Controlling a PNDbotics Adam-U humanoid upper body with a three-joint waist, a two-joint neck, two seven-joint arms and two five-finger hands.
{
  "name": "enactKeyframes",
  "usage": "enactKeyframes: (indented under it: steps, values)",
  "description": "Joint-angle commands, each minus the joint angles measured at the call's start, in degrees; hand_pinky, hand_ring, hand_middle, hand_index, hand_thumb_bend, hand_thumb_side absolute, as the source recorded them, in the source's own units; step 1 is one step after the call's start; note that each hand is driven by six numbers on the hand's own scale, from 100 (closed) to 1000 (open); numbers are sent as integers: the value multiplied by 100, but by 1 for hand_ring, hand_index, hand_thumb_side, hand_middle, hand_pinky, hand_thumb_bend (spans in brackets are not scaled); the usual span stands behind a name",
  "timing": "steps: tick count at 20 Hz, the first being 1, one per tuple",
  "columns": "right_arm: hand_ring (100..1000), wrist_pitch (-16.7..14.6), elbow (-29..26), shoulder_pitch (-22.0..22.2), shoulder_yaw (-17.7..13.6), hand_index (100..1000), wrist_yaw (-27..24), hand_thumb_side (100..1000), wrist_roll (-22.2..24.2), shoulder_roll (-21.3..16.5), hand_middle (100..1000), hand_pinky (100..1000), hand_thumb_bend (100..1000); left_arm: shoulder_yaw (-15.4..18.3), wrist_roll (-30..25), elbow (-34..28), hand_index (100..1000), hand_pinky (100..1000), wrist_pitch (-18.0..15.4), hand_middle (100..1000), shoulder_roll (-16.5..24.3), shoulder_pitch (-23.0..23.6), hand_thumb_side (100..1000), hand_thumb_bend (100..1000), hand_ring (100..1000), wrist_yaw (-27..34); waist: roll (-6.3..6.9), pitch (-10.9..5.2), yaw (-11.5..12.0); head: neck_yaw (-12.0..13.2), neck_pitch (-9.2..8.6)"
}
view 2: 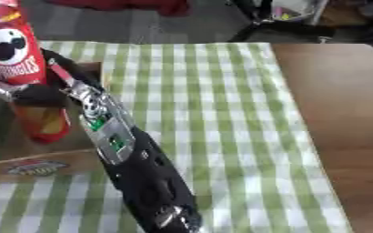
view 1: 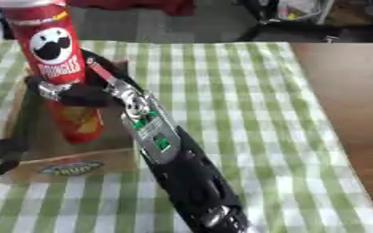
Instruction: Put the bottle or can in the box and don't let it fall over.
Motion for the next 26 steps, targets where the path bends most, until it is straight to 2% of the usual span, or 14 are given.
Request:
enactKeyframes:
  steps: [1, 3, 4, 5, 6, 11, 12, 21, 26]
  values:
    - [1000, 52, -234, -78, -34, 1000, 121, 395, 182, 34, 1000, 1000, 100, 51, 15, -120, 832, 952, -32, 745, 11, -71, 924, 100, 1000, 12, 48, -137, -2, 19, -29]
    - [1000, 47, -287, -65, -35, 1000, 171, 393, 256, 39, 1000, 1000, 100, 56, 28, -120, 832, 952, -39, 744, 7, -78, 925, 100, 1000, 16, 47, -143, -9, 22, -25]
    - [1000, 31, -314, -58, -36, 1000, 183, 495, 289, 41, 1000, 1000, 100, 58, 35, -120, 833, 952, -41, 744, 6, -82, 926, 100, 1000, 16, 48, -145, -12, 27, -27]
    - [1000, 8, -341, -49, -37, 1000, 186, 511, 330, 41, 1000, 1000, 100, 60, 43, -120, 833, 952, -43, 744, 5, -85, 925, 100, 1000, 13, 49, -147, -16, 34, -30]
    - [1000, -12, -363, -42, -43, 1000, 188, 643, 362, 39, 1000, 1000, 100, 62, 50, -120, 833, 951, -47, 744, 5, -90, 924, 100, 1000, 9, 50, -149, -20, 38, -31]
    - [1000, -45, -414, -26, -63, 1000, 205, 649, 407, 35, 1000, 1000, 100, 68, 74, -120, 833, 952, -51, 743, 0, -93, 924, 100, 1000, -1, 51, -155, -30, 43, -33]
    - [1000, -47, -432, -21, -74, 1000, 199, 738, 397, 35, 1000, 1000, 100, 71, 78, -120, 834, 952, -52, 737, -3, -95, 921, 100, 1000, -1, 58, -157, -38, 47, -36]
    - [1000, -56, -568, 10, -84, 1000, 64, 731, 315, 24, 1000, 1000, 100, 85, 76, -120, 836, 952, -69, 724, -18, -88, 918, 100, 1000, -27, 98, -159, -72, 60, -45]
    - [1000, 21, -806, -60, -131, 1000, -188, 710, 168, -92, 1000, 1000, 100, 101, 98, -120, 835, 947, -63, 722, -21, -37, 915, 100, 1000, -55, 135, -213, -136, 61, -4]
